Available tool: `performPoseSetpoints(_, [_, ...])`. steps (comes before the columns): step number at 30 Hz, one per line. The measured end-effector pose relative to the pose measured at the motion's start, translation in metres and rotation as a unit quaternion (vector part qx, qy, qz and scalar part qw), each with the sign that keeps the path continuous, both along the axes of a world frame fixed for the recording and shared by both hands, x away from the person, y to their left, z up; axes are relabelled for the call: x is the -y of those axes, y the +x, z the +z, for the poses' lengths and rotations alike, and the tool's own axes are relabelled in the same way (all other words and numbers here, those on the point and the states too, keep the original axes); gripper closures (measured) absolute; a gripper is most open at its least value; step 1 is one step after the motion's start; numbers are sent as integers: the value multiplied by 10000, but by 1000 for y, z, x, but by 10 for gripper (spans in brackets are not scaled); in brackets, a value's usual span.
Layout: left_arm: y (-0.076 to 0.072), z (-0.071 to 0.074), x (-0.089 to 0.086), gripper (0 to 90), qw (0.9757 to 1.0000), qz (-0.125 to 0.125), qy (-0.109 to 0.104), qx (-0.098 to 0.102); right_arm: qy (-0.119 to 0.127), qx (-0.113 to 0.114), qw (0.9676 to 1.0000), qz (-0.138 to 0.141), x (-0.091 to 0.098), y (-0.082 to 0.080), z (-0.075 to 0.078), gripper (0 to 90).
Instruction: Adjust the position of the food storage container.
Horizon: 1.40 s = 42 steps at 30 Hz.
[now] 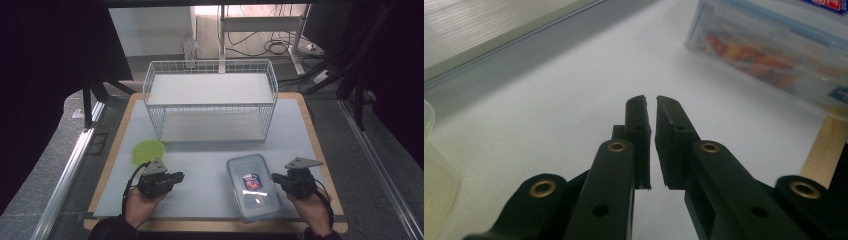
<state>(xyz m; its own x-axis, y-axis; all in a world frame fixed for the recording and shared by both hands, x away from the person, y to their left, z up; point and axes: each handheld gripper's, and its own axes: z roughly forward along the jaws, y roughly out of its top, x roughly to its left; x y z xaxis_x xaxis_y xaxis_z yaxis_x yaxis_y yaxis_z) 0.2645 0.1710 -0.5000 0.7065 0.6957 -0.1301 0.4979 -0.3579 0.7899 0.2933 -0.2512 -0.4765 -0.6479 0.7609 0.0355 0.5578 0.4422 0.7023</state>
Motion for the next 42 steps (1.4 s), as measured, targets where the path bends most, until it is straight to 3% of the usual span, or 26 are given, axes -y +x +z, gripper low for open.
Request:
performPoseSetpoints(3, [0,0,-1,856,10000,5,25,0,20,63,9998,162,-10,4,1,900])
performPoseSetpoints(4, [0,0,-2,859,10000,6,26,0,116,231,9995,173,-7,0,6,900])
performPoseSetpoints(6, [0,0,-3,860,10000,19,-20,-14,54,297,9995,127,-4,-4,7,900])
performPoseSetpoints(7, [1,0,-3,860,10000,29,-46,-20,0,397,9992,22,4,-15,11,900])
performPoseSetpoints(11, [1,0,-3,859,10000,18,-21,-27,86,335,9994,-57,20,-36,10,900])
performPoseSetpoints(18, [0,1,-3,839,9999,79,66,75,100,19,9999,114,33,-72,-2,900])
performPoseSetpoints(22, [1,0,-4,839,9999,101,60,57,76,-246,9994,241,29,-88,-11,899])
performPoseSetpoints(23, [1,0,-4,839,9999,104,64,59,88,-425,9984,370,26,-93,-16,899])
performPoseSetpoints(24, [1,0,-4,839,9999,104,65,55,88,-425,9984,370,26,-93,-16,899])
performPoseSetpoints(25, [1,0,-4,839,9999,103,64,52,116,-573,9968,544,20,-96,-20,898])
performPoseSetpoints(26, [1,0,-4,839,9999,100,66,47,57,-551,9967,598,18,-97,-20,898])
performPoseSetpoints(29, [2,-1,-3,839,9999,82,63,35,293,-665,9950,679,14,-95,-19,898])
performPoseSetpoints(32, [4,-1,-2,839,10000,49,39,10,242,-682,9944,770,7,-92,-19,899])
performPoseSetpoints(37, [11,-1,4,841,10000,-41,-35,-29,215,-595,9964,568,7,-81,-19,899])
performPoseSetpoints(42, [33,0,18,848,9997,-139,-200,-27,168,-487,9982,320,11,-62,-17,899])
